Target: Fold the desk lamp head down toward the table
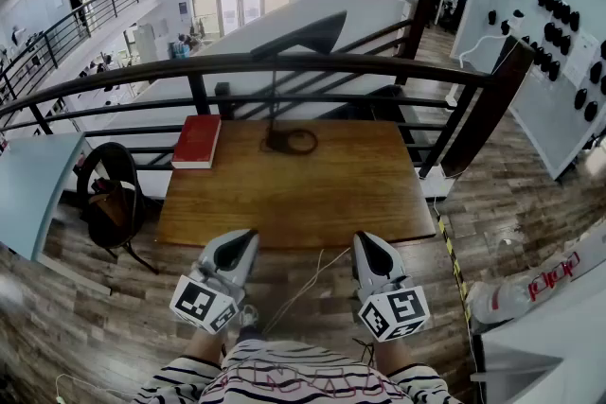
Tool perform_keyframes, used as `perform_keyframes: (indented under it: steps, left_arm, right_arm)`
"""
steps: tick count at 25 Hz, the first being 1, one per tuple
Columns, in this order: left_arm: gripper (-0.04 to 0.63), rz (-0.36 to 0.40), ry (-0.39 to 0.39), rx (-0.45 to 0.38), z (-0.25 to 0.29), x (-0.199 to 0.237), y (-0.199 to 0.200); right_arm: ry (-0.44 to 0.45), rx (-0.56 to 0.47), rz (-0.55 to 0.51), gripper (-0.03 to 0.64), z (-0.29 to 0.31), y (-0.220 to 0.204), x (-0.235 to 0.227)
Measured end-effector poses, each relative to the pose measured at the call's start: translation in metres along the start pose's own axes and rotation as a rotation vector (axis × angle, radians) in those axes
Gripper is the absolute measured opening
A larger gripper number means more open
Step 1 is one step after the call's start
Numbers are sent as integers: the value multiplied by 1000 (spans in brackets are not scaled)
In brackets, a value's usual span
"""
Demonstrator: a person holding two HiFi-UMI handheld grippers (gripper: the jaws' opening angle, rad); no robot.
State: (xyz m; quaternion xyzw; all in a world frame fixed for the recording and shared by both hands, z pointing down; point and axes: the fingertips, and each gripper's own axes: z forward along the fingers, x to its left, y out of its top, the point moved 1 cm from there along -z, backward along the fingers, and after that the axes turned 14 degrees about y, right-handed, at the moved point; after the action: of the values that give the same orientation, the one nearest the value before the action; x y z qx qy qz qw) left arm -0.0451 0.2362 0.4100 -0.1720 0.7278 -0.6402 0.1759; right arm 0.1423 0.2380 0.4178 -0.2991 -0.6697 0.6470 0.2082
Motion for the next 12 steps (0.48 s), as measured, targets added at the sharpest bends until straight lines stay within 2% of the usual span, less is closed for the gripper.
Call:
perform_keyframes:
  steps: [4,7,10,12]
  left_arm:
    - [2,-9,-2,0,3,-3,-3]
    - [3,-18,24,8,5,-4,-9]
    - [12,-26,37,13,7,-2,-12]
    - [115,-32,39,17,11,2,-13]
  right_arm:
    - [37,-5,16,2,4,-4,-1]
    - [53,-1,3,2,5,-5,-3]
    - [66,-3,-12,101,10,-5,-5]
    - [75,-8,-20,106,16,-3,-7]
